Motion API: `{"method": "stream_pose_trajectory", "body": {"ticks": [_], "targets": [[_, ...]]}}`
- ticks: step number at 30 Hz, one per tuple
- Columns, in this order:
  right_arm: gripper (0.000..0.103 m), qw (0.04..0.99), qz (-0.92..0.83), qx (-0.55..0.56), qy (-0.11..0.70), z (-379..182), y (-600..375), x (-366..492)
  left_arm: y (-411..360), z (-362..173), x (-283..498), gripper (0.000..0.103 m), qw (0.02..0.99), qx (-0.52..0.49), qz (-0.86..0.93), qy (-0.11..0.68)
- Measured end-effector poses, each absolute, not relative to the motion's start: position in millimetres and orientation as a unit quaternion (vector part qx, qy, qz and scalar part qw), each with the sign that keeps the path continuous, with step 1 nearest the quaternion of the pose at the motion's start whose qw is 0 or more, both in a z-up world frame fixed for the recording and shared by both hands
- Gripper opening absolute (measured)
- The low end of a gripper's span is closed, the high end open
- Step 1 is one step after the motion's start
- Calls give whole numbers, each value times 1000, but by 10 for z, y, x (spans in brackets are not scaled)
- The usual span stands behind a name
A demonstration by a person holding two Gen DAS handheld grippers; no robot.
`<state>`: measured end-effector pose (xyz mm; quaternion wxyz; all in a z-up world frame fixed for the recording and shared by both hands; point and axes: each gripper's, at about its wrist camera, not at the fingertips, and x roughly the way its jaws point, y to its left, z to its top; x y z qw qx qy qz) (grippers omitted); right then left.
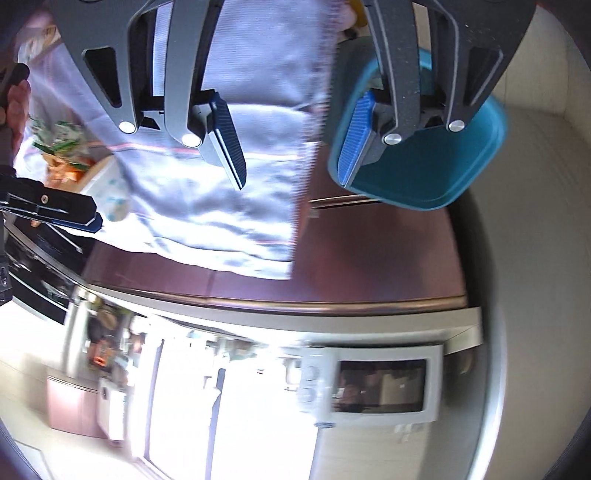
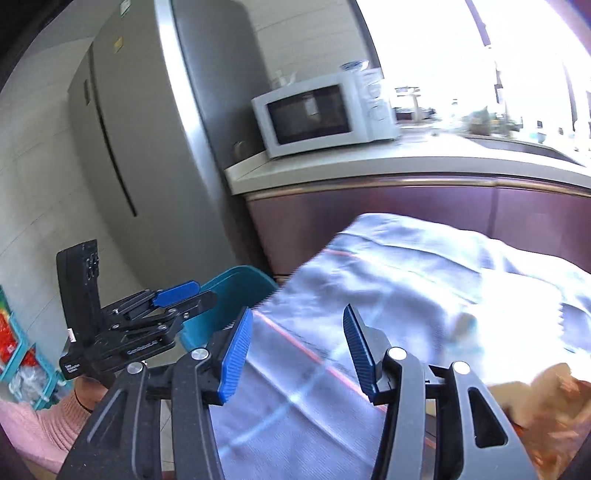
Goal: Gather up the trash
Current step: 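Return both tools to the table toward the paper cups and gold bag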
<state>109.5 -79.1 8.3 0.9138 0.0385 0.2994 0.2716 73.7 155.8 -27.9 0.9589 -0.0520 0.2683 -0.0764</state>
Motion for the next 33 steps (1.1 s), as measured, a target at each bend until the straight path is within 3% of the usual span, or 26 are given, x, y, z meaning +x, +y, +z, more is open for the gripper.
{"method": "stream_pose_trajectory", "body": {"ticks": [8,11,18,33], "targets": [[50,945,170,68,271,149,-1698,656,518,-281,684,54,943,-19,-178,281],[55,956,126,77,254,177,-2043,563,193,-331,715,54,935,-3,-202,291],[59,961,66,109,246,74,-2719,544,-231,-450,876,54,920,22,-228,317],[63,948,125,116,269,-162,-2762,758,-602,-482,1162,53,909,55,-225,346]]}}
